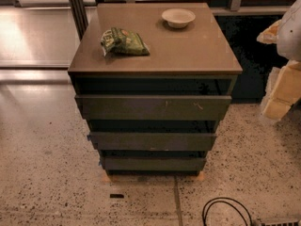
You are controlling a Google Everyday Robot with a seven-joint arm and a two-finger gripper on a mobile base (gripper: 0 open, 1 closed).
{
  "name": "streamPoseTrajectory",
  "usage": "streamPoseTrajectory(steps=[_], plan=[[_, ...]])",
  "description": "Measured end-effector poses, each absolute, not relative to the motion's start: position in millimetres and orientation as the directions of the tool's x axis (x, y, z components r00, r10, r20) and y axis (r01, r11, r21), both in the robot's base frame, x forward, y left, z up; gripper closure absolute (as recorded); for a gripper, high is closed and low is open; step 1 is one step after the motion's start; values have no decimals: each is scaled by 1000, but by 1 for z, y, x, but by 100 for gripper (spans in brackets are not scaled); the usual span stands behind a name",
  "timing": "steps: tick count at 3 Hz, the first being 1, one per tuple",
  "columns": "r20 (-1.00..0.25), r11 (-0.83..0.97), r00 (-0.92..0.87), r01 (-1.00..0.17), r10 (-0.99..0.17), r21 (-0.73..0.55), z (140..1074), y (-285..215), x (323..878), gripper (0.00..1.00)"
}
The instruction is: Open middle drawer
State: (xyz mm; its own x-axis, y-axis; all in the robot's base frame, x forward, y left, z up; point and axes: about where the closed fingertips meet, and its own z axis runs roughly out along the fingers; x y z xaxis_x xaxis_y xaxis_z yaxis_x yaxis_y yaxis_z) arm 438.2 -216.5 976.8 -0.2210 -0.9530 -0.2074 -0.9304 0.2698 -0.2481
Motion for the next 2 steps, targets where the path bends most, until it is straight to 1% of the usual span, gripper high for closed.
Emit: streamPoseTrajectory(steps=[2], plan=[[-220,271,-222,-935,-950,-227,973,-216,439,0]])
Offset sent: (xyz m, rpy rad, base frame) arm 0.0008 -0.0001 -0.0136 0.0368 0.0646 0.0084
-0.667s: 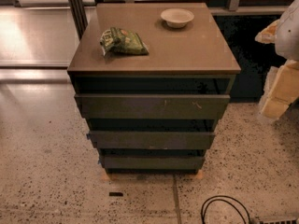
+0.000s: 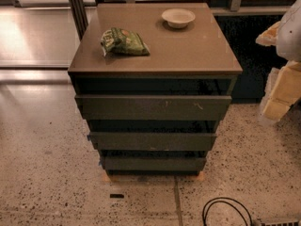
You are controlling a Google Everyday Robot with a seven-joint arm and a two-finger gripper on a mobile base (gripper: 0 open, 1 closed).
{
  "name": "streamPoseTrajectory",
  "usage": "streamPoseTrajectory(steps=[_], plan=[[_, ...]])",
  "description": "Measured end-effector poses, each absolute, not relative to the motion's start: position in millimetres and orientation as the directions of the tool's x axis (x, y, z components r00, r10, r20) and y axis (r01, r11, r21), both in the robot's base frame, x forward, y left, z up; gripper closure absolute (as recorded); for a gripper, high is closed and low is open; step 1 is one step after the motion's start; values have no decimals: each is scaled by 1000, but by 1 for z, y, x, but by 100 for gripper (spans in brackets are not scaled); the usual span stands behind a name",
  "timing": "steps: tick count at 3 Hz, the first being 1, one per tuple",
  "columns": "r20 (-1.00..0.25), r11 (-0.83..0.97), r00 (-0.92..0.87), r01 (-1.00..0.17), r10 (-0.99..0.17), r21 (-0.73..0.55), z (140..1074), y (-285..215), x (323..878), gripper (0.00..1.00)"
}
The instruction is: Open middle drawer
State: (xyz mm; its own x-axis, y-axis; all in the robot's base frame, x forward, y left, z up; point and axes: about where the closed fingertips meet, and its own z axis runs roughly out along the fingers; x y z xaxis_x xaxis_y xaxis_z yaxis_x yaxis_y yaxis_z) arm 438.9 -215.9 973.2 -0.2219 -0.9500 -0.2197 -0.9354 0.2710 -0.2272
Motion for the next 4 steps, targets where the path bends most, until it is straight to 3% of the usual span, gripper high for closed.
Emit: streamPoseTrajectory(steps=[2,4], plan=[[-295,147,-108,-982,-949,-115,911,-217,430,0],[-365,39,-21,-998,-931,-42,813,-225,381,0]])
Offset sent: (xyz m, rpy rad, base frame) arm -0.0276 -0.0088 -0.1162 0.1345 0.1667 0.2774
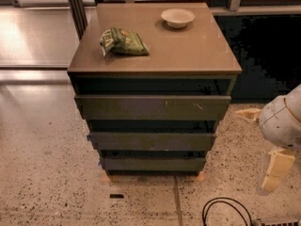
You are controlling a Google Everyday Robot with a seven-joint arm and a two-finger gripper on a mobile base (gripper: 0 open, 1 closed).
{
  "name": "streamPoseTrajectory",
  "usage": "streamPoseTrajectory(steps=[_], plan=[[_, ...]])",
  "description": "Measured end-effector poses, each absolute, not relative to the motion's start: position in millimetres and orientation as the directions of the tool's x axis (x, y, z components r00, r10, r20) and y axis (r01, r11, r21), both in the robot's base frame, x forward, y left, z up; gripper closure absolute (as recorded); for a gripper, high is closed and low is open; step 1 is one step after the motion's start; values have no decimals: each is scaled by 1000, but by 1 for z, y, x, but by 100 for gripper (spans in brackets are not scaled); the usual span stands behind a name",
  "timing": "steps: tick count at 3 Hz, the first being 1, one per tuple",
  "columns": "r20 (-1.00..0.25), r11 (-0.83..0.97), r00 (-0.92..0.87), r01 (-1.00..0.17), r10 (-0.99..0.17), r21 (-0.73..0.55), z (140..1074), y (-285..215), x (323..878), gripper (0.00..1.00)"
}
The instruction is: Open middle drawer
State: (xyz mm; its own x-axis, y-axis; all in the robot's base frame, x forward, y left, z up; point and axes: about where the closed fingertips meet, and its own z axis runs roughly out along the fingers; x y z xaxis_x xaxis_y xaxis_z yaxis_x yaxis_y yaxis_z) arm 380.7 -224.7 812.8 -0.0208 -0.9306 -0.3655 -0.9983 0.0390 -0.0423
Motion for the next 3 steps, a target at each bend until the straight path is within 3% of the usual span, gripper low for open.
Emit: streamPoseTrajectory(steps=[3], plan=[[-399,-2,7,-1000,-917,-13,759,-203,385,0]])
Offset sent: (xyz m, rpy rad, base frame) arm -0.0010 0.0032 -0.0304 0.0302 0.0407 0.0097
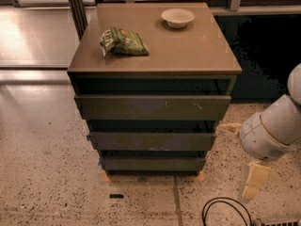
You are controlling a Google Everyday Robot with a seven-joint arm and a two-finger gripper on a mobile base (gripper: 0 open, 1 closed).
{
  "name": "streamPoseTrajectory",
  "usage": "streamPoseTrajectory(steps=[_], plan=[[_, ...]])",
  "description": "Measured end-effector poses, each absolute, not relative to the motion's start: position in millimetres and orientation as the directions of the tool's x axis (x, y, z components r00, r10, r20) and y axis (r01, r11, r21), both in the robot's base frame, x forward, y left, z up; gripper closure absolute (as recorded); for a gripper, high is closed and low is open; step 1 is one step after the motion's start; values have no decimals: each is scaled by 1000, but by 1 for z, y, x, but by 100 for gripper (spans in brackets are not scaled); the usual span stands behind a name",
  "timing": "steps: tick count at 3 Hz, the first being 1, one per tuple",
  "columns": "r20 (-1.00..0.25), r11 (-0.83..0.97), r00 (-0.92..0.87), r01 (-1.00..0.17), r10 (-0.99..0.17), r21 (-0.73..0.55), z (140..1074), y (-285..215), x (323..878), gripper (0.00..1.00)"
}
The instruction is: Open middle drawer
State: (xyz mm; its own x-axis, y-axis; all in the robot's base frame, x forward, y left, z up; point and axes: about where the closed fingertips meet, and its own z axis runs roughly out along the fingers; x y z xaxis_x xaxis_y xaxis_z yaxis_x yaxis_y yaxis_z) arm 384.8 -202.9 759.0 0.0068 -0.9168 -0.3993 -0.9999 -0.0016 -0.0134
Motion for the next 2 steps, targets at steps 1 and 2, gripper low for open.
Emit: streamPoseTrajectory(steps=[1,2], plan=[[-401,-6,30,-998,-916,-63,726,-188,407,0],[-397,14,30,-994,-917,-108,702,-176,424,0]])
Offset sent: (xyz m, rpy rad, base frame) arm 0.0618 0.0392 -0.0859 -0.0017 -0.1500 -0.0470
